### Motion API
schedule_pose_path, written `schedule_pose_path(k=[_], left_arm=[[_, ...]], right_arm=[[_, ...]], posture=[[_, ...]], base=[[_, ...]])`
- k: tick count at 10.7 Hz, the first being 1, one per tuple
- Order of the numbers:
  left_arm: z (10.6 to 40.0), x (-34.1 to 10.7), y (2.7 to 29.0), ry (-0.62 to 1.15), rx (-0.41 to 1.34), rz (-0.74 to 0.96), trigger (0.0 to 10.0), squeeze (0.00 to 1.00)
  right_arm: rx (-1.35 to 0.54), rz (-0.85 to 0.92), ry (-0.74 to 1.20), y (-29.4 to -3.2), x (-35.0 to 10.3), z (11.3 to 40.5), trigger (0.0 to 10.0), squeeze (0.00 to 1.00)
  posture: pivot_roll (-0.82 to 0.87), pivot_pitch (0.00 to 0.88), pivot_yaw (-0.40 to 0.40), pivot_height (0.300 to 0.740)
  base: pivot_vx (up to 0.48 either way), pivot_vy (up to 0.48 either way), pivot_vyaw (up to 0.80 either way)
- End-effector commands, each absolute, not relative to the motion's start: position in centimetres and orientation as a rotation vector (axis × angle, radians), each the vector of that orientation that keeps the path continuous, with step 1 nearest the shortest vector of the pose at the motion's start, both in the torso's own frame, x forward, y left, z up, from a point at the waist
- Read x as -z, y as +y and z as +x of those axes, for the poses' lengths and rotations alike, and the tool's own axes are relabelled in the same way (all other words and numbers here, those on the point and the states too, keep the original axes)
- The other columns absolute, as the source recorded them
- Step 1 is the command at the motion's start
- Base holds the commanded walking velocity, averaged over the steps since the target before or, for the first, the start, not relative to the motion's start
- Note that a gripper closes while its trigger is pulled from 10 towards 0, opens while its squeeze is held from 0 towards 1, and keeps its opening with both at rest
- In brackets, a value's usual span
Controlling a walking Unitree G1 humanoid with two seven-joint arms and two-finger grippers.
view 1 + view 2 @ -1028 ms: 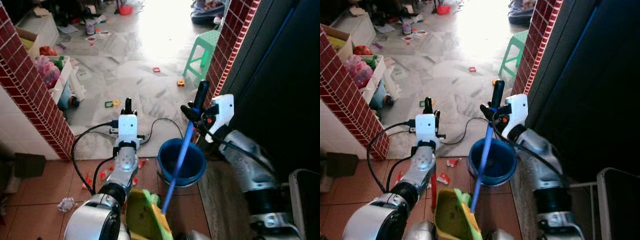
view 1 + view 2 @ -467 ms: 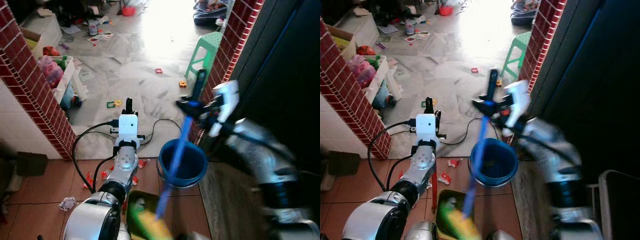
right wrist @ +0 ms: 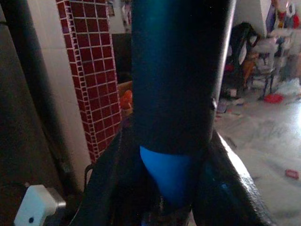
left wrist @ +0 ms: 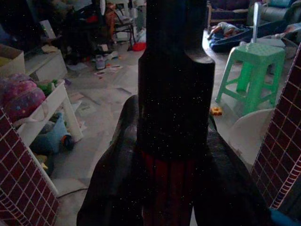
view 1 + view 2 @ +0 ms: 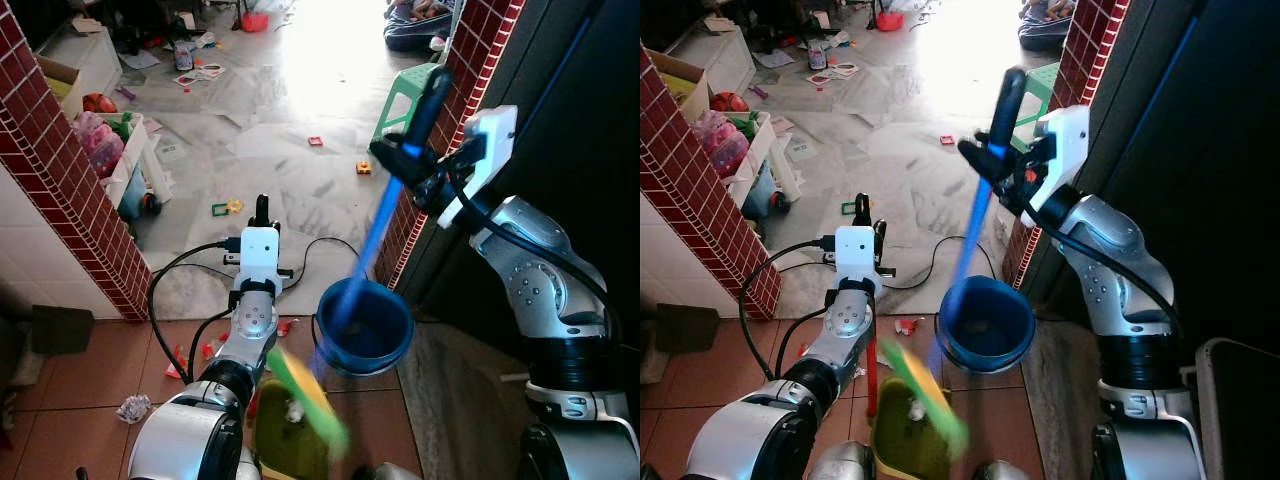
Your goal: Sweep floor
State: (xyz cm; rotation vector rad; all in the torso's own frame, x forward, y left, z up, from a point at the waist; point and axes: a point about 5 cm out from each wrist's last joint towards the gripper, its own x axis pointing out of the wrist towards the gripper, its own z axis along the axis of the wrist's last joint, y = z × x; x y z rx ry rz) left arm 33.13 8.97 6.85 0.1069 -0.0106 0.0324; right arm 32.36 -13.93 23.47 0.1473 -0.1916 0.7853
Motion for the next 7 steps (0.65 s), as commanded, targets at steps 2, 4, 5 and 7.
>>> schedule_pose_path(k=[2, 4, 5, 7], left_arm=[[33.5, -7.4, 8.8, -0.020, -0.022, 0.106, 10.0, 0.00], [33.9, -8.0, 9.4, -0.044, 0.012, 0.007, 10.0, 0.00], [34.0, -8.2, 10.1, -0.054, 0.003, -0.011, 10.0, 0.00], [34.2, -8.7, 10.7, -0.076, 0.064, -0.102, 10.0, 0.00]], right_arm=[[-0.770, 0.049, -0.242, -14.1, -24.0, 32.1, 10.0, 0.00], [-0.761, -0.058, -0.218, -13.7, -21.8, 31.3, 10.0, 0.00], [-0.758, -0.070, -0.203, -13.3, -20.7, 30.8, 10.0, 0.00], [-0.728, -0.059, -0.186, -13.0, -19.5, 30.6, 10.0, 0.00]], posture=[[-0.08, 0.000, -0.029, 0.740], [-0.08, 0.002, -0.029, 0.740], [-0.08, 0.002, -0.029, 0.740], [-0.07, 0.009, -0.032, 0.740]], base=[[0.000, 0.000, 0.00], [0.000, 0.000, 0.00], [0.000, 0.000, 0.00], [0.000, 0.000, 0.00]])
